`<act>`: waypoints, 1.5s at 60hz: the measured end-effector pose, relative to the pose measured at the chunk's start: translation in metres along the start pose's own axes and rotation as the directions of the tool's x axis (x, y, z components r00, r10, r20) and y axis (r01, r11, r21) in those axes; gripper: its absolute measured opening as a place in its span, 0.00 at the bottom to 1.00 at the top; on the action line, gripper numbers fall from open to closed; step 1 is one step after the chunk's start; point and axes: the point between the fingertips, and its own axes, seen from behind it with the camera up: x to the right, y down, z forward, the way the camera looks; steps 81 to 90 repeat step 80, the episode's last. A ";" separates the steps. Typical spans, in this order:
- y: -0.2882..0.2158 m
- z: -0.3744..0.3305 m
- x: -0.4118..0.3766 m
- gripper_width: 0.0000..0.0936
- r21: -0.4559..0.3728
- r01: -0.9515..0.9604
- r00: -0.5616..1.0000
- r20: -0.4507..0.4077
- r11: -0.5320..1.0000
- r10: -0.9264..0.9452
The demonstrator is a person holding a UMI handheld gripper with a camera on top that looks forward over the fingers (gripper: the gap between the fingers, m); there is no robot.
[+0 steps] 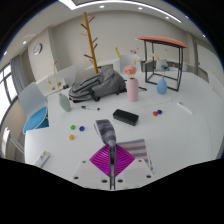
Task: Fold towel
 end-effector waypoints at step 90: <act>0.034 -0.262 0.051 0.91 -0.028 0.112 0.972 -0.207 0.993 -0.115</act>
